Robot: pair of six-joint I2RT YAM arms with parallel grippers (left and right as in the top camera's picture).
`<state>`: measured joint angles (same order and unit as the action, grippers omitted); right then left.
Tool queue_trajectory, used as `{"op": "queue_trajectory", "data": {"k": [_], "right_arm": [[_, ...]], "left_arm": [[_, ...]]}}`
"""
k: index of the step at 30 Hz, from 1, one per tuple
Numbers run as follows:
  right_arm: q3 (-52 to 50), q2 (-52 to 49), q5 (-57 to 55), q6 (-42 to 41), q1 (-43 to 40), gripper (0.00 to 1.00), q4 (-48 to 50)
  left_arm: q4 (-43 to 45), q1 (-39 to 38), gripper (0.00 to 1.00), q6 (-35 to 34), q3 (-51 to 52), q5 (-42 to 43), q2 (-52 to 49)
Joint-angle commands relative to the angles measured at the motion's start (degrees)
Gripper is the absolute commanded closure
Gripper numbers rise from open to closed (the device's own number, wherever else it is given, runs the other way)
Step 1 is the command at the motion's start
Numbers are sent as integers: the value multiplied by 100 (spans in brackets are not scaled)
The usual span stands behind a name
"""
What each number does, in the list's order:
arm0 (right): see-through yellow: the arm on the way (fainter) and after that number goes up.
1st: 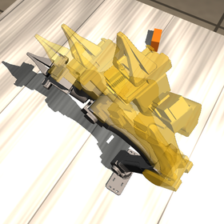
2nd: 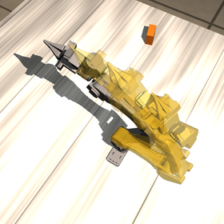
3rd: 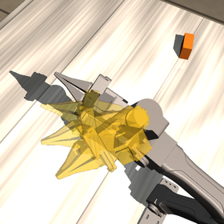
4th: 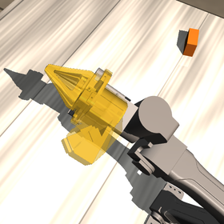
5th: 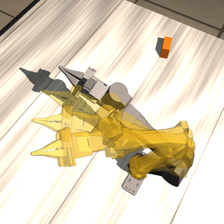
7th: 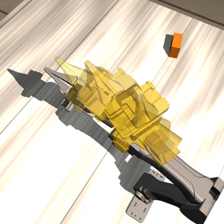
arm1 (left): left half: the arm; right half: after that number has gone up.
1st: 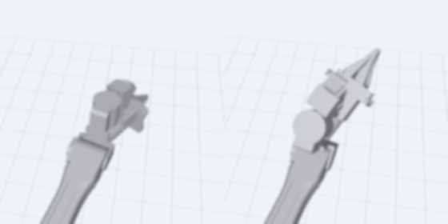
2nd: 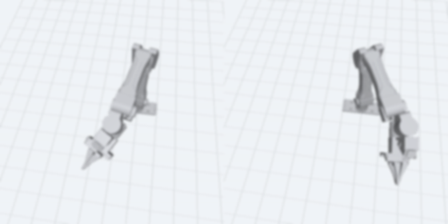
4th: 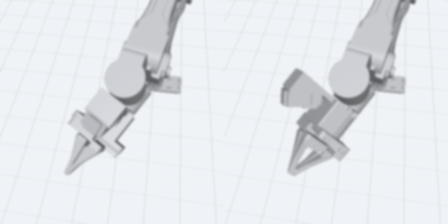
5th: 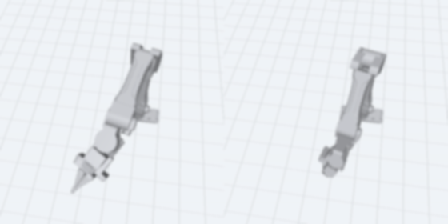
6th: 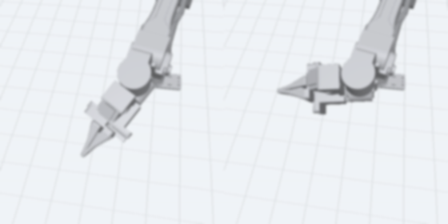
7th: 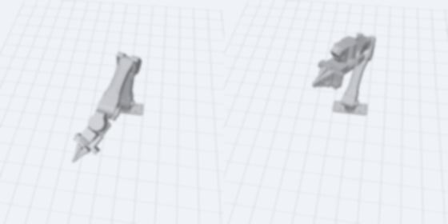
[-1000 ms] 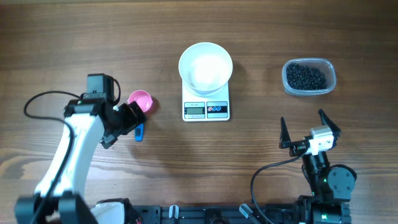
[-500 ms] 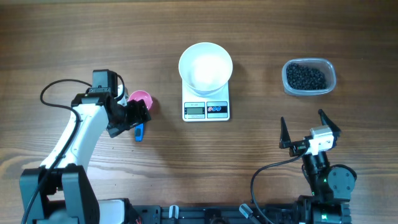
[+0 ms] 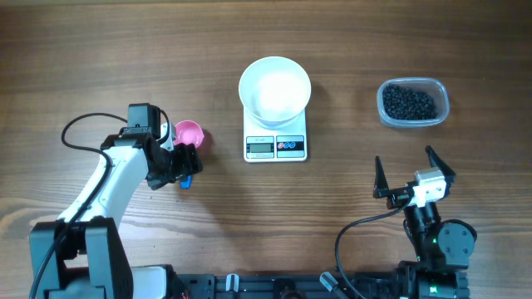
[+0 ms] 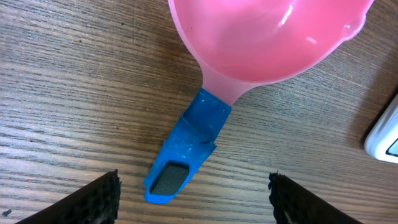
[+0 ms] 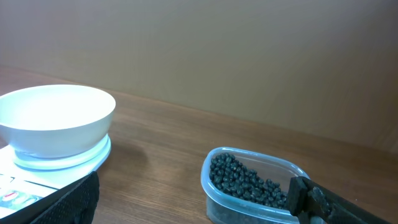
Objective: Scoop item into bowl and weigh 150g on scale
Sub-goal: 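Move the left gripper down to the blue handle of the pink scoop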
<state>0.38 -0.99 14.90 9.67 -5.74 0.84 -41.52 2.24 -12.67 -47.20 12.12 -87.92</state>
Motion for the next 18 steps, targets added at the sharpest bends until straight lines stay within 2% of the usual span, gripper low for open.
{"op": "queue_trajectory", "data": {"k": [1,18], "right_arm": [[-9,35,-68,-70,-22,0,17],[-9,35,-68,-70,-22,0,17]], "left_arm": [[17,-11,22,46,39,92,-39],[146,-11,21,22,39,96,-527]]}}
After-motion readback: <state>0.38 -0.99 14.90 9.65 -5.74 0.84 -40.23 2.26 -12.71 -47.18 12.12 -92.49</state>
